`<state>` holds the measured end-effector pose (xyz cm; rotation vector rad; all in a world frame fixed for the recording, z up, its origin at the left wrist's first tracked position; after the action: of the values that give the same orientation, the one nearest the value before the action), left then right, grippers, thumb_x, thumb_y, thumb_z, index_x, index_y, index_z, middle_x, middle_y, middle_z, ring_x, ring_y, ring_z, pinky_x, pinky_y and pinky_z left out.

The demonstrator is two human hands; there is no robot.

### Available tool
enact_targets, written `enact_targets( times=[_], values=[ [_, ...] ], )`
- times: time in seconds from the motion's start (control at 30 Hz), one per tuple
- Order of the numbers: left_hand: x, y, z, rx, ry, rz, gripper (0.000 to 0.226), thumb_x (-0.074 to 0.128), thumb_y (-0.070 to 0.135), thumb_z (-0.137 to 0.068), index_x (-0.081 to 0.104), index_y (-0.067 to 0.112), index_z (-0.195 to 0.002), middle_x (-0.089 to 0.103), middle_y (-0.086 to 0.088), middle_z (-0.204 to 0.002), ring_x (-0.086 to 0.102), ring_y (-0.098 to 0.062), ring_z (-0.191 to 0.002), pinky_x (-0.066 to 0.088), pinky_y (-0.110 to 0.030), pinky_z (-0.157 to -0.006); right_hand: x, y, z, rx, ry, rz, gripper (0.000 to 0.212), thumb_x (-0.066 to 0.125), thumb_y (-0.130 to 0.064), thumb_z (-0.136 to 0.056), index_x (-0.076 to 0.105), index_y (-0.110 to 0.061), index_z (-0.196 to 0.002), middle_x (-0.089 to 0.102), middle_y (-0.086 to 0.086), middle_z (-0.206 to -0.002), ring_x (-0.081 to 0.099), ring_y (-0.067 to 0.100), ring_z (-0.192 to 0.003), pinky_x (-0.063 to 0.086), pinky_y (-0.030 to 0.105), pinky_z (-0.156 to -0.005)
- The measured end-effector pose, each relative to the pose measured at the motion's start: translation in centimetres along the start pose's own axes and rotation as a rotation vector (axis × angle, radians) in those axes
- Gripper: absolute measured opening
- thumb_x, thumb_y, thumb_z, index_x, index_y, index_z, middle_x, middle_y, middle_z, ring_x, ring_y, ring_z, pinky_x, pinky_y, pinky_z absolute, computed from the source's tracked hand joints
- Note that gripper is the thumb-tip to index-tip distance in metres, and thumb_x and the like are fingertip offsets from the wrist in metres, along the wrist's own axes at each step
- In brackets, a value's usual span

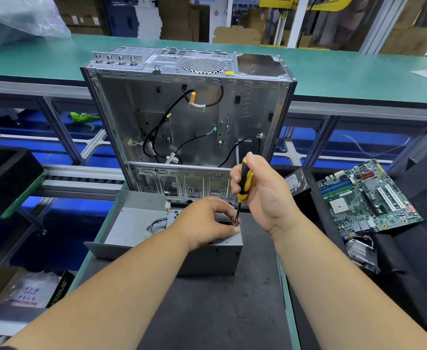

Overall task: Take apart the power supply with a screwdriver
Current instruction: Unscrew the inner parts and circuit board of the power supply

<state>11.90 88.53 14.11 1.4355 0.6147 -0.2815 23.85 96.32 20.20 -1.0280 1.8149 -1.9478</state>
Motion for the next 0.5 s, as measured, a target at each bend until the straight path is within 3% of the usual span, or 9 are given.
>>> enact_targets(
  times=[0.17, 0.3, 0.5],
  values=[
    [0.0, -0.2, 0.0, -0.009, -0.03, 0.059, 0.021, 0.089, 0.025, -0.067, 0.076, 0.031, -0.083, 0.062, 0.021, -0.107, 0.06, 0.004, -0.106, 0.046, -0.032, -0.104, -0.5, -0.8, 0.1, 0.013, 0.007, -0.007, 0.023, 0.053, -0.032, -0.099, 0.059, -0.014, -0.085, 0.061, 0.002, -0.083, 0.057, 0.018, -0.071, 0.046, 0.037, -0.08],
    [-0.1, -0.2, -0.1, -0.014, -0.04, 0.03, 0.021, 0.089, 0.028, -0.067, 0.076, 0.032, -0.083, 0.062, 0.022, -0.109, 0.058, 0.005, -0.11, 0.044, -0.033, -0.107, -0.4, -1.3, 0.2, 0.058, 0.032, -0.015, 0.034, 0.043, -0.03, -0.105, 0.062, -0.006, -0.091, 0.059, 0.005, -0.078, 0.057, 0.018, -0.071, 0.053, 0.03, -0.073],
    [-0.2, -0.3, -0.1, -0.011, -0.027, 0.01, 0.02, 0.088, 0.03, -0.067, 0.073, 0.037, -0.078, 0.062, 0.023, -0.108, 0.055, 0.011, -0.107, 0.042, -0.024, -0.103, 0.2, -0.9, 0.1, 0.052, -0.015, -0.08, 0.055, 0.024, -0.042, -0.108, 0.059, -0.005, -0.087, 0.04, 0.003, -0.062, 0.034, 0.015, -0.061, 0.033, 0.027, -0.062]
  ],
)
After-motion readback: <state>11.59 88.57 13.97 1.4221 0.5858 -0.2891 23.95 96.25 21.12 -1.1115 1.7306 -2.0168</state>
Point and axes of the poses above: each hand's wrist, its own z-axis away from the middle knuckle, its own x-axis out of the palm, y = z × x, the point moved 1 cm from there along -z, towards the middle knuckle
